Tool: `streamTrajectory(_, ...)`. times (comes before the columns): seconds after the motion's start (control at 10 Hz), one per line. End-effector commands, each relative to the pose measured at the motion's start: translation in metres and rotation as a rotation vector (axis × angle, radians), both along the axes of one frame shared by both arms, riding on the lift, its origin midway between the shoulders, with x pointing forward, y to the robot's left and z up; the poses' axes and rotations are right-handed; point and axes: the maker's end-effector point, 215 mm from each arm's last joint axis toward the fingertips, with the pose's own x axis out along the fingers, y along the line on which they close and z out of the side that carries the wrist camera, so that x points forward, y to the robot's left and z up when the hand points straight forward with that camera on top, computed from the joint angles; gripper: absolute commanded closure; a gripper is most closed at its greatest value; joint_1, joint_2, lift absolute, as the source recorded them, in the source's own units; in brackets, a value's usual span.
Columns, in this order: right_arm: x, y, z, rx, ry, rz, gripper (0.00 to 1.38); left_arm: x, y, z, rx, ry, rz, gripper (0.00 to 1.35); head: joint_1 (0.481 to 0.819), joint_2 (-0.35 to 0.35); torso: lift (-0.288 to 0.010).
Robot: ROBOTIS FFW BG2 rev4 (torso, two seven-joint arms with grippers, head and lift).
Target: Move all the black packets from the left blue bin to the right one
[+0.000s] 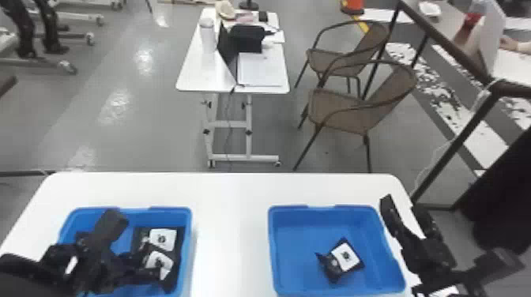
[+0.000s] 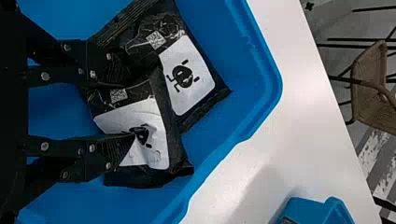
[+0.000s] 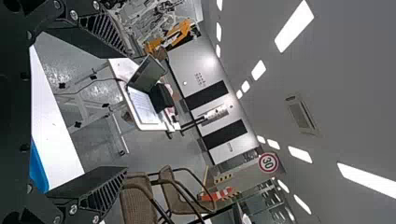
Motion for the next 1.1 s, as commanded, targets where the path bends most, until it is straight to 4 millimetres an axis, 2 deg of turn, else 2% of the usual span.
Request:
streamTrajectory(0.0, -0.001, 0.001, -0.002, 0.007, 0.003, 0.000, 0.16, 0.004, -0.005, 0.012, -0.017, -0.031, -0.016, 1.00, 0.695, -0.102, 0.000)
streamTrajectory(0.1, -0.001, 0.002, -0.003, 0.014, 0.004, 0.001, 0.16, 0.005, -0.006, 0.021, -0.023, -0.055, -0.016, 1.00, 0.695, -0.104, 0.000)
streamTrajectory(0.2, -0.001, 0.004, -0.005, 0.016, 0.007, 0.005, 0.16, 0.006, -0.007, 0.032, -0.039, -0.081, -0.008, 1.14, 0.695, -0.106, 0.000)
streamTrajectory(0.3, 0.000, 0.006, -0.005, 0.018, 0.009, 0.009, 0.16, 0.009, -0.006, 0.055, -0.051, -0.144, 0.009, 1.20, 0.695, -0.107, 0.000)
streamTrajectory(0.5, -0.002, 0.008, -0.009, 0.026, 0.016, 0.011, 0.16, 0.013, -0.007, 0.098, -0.121, -0.244, 0.068, 1.20, 0.695, -0.103, 0.000)
streamTrajectory(0.6, -0.001, 0.010, -0.009, 0.028, 0.015, 0.017, 0.16, 0.020, -0.014, 0.126, -0.171, -0.305, 0.072, 1.20, 0.695, -0.101, 0.000)
streamTrajectory(0.8, 0.007, 0.025, -0.004, 0.030, 0.000, 0.060, 0.16, 0.045, -0.057, 0.179, -0.319, -0.439, 0.013, 1.19, 0.695, -0.110, 0.000)
streamTrajectory(1.0, 0.025, 0.049, 0.011, 0.039, -0.041, 0.123, 0.16, 0.069, -0.100, 0.203, -0.406, -0.508, -0.050, 1.19, 0.695, -0.130, 0.000)
